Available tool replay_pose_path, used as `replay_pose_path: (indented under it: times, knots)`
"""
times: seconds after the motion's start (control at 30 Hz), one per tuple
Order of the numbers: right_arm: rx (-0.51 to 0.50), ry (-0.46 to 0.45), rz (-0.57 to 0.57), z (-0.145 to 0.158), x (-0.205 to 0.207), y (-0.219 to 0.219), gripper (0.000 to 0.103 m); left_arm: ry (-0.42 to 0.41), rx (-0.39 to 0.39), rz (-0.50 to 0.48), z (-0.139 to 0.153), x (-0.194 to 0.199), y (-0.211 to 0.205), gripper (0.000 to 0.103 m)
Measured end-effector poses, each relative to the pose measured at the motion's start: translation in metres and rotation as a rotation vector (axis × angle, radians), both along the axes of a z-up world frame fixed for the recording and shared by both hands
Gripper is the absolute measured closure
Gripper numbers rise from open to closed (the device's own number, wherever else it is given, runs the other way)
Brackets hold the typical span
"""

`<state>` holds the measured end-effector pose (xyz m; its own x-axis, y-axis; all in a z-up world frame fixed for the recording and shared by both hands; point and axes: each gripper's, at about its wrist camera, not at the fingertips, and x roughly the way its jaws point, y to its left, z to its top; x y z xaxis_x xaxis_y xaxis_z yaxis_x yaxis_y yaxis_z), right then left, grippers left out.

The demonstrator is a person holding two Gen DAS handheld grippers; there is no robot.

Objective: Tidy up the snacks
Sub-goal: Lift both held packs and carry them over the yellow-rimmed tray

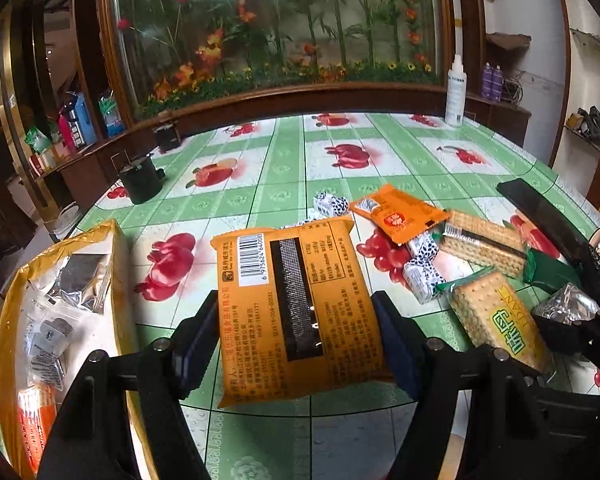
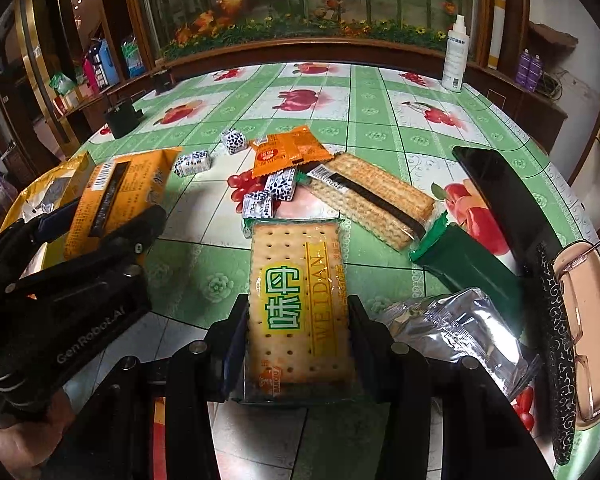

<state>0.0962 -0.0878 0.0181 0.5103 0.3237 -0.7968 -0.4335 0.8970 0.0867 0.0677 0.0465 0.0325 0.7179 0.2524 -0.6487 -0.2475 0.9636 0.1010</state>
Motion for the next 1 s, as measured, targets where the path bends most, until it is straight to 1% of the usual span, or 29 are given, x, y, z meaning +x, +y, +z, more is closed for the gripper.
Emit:
replay_pose_path:
  times: [0.63,0.87,1.0]
  knots:
    - [0.002,-0.020,-0.018,0.003,0.002,-0.002,0.053,-0.019,0.004,0.007,0.004,-0.002,0.002,0.030]
    - [0.003,-0.027,-0.030,0.004,0.003,-0.005,0.053,-0.035,-0.019,-0.001,0.008,-0.004,0.001,0.030]
    - [0.010,-0.035,-0.040,0.005,0.003,-0.007,0.053,-0.055,-0.050,-0.005,0.011,-0.006,0.004,0.030]
